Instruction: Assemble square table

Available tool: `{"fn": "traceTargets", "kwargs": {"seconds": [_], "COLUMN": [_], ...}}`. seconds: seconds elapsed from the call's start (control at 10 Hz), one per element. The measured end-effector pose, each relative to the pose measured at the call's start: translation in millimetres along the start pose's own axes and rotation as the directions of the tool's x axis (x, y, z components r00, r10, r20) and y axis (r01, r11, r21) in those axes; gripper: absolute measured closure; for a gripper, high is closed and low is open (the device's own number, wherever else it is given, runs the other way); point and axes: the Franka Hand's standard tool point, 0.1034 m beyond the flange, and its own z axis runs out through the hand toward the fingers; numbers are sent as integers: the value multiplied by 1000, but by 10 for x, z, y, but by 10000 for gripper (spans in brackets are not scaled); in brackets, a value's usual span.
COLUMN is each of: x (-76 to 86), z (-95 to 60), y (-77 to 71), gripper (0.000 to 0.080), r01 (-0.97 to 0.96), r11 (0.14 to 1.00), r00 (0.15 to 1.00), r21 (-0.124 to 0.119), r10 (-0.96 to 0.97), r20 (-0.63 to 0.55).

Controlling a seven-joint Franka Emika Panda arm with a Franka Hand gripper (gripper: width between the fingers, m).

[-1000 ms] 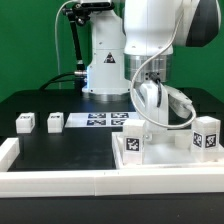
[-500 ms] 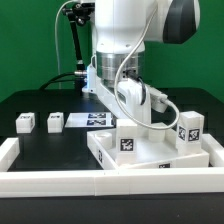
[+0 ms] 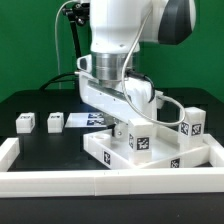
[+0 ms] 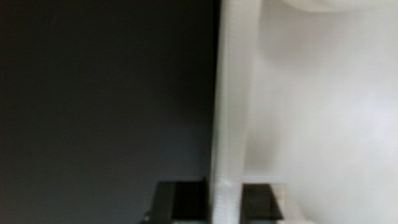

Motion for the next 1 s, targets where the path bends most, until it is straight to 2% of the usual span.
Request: {"fn": "traceTargets", "kwargs": {"seconds": [0.3, 0.8, 0.9, 1.0], "x": [166, 198, 218, 286], "z": [-6, -8, -18, -65], "y": [25, 46, 34, -65], "gripper": [732, 733, 733, 734], "r01": [284, 578, 659, 765], "r11": [959, 816, 752, 642], "r00": [959, 816, 752, 641], "r21": [4, -9, -21, -45], "r10": [-284, -577, -659, -767], "r20": [-28, -30, -30, -38]}}
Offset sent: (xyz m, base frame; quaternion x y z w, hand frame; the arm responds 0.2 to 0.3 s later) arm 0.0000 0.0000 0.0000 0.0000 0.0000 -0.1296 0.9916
